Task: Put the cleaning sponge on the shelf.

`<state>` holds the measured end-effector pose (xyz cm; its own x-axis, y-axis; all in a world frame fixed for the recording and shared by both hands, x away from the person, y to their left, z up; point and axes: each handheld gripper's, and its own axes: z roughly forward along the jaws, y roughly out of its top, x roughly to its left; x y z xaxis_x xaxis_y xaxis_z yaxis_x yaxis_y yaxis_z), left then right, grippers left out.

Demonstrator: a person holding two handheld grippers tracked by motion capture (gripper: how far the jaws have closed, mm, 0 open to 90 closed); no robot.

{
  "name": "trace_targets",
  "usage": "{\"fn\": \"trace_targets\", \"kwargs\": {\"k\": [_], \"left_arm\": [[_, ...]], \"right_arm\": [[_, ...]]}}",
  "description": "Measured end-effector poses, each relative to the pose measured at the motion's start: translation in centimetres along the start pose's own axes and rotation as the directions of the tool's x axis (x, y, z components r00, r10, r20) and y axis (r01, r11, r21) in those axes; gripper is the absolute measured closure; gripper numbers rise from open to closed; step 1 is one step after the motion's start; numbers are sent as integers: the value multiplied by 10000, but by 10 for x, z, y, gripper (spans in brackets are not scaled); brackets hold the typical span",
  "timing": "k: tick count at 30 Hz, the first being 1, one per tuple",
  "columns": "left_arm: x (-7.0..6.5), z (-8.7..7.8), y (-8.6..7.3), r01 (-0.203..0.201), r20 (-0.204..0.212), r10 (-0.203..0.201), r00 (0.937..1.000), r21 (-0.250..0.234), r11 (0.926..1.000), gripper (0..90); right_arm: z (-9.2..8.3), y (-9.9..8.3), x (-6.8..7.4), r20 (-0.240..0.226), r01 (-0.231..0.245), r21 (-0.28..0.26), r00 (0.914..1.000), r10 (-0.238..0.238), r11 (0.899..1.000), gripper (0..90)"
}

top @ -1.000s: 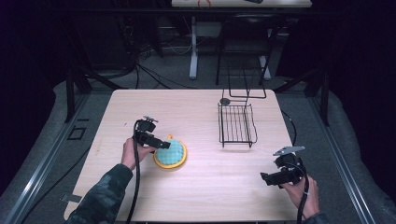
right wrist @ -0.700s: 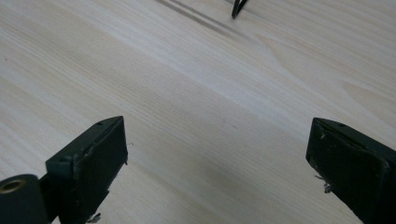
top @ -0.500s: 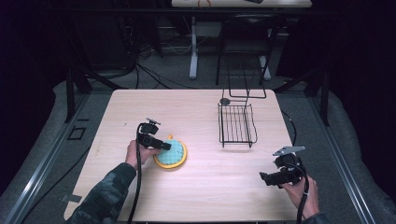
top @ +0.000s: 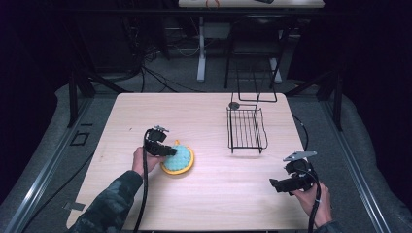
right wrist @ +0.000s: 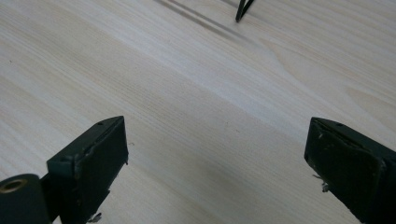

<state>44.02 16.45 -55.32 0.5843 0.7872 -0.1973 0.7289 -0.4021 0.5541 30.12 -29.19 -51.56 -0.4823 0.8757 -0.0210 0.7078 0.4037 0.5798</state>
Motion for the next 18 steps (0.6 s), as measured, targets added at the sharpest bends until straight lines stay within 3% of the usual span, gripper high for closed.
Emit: {"fn": "trace_targets", "kwargs": {"k": [3,18], "left_arm": [[-5,-1,1,-266,-252,261,9993,-198,9995,769],[-11,-15,4,-509,-96,504,9987,-591,9970,786]], "right_arm": [[0,0,0,-31,21,44,10000,-21,10000,57],[-2,-2,1,-160,67,-19,9998,-67,10000,57]]}}
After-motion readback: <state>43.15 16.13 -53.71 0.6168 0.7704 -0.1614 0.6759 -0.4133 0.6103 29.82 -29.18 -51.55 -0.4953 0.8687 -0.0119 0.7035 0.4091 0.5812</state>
